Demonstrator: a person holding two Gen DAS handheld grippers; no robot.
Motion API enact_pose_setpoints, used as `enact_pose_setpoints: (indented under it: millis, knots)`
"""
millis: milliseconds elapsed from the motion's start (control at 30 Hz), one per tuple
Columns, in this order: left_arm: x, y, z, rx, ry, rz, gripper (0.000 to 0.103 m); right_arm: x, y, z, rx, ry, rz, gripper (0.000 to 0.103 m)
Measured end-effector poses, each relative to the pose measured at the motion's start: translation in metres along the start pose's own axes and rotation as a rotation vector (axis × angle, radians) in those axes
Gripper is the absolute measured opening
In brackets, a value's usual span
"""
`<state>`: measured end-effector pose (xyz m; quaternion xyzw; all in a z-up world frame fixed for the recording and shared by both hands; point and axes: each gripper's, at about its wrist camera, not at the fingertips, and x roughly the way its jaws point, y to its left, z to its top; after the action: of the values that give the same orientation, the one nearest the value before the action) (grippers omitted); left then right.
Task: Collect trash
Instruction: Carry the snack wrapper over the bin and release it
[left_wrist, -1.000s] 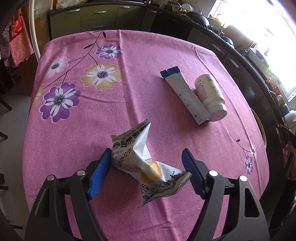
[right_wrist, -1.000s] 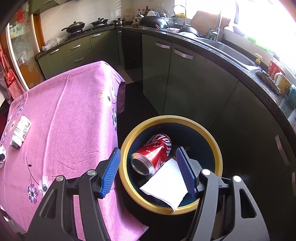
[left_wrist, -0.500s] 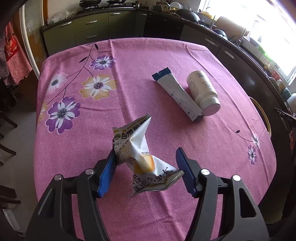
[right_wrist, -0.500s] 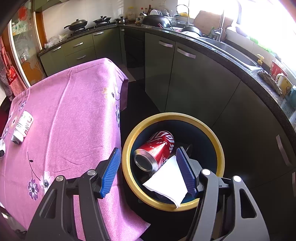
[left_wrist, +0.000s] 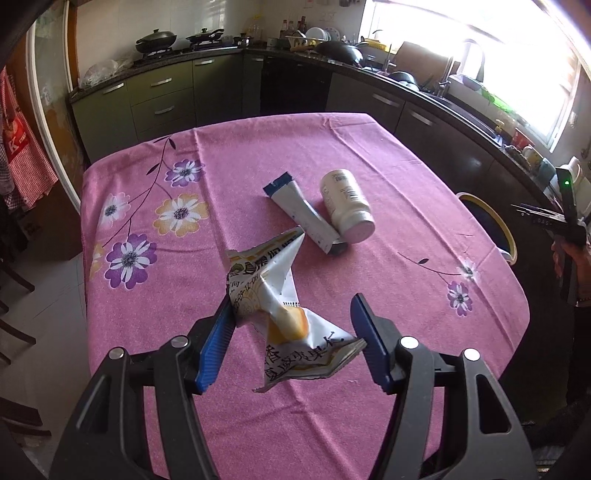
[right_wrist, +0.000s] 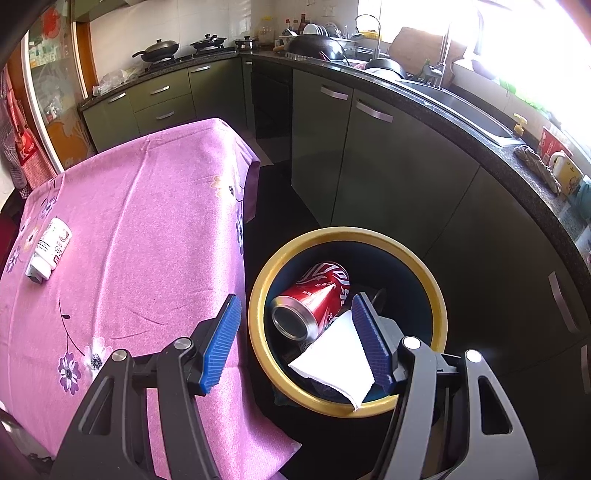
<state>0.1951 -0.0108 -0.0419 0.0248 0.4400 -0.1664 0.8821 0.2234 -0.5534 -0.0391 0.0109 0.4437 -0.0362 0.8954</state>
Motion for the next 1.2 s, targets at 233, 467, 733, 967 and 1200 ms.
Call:
enact_pose_setpoints:
  millis: [233,467,733,967,1200]
  knots:
    - [-0.022,-0.037,0.010,0.083,-0.043,-0.065,0.061,-0.001,-0.005,-0.006,0.014,0.001,0.009,0.062]
    - [-0.033,-0.073,0.026,0.170,-0.066,-0.116,0.061,-0.011,-0.018,-0.012,0.045,-0.027,0.022,0.062]
    - [-0.021,-0.143,0.060,0.316,-0.066,-0.236,0.061,-0.040,-0.042,-0.028,0.104,-0.092,0.034,0.064]
    - [0.019,-0.232,0.098,0.449,-0.027,-0.366,0.061,-0.068,-0.084,-0.053,0.181,-0.147,0.027,0.068]
    - [0.091,-0.348,0.131,0.590,0.061,-0.478,0.062,-0.092,-0.130,-0.082,0.258,-0.179,0.003,0.068]
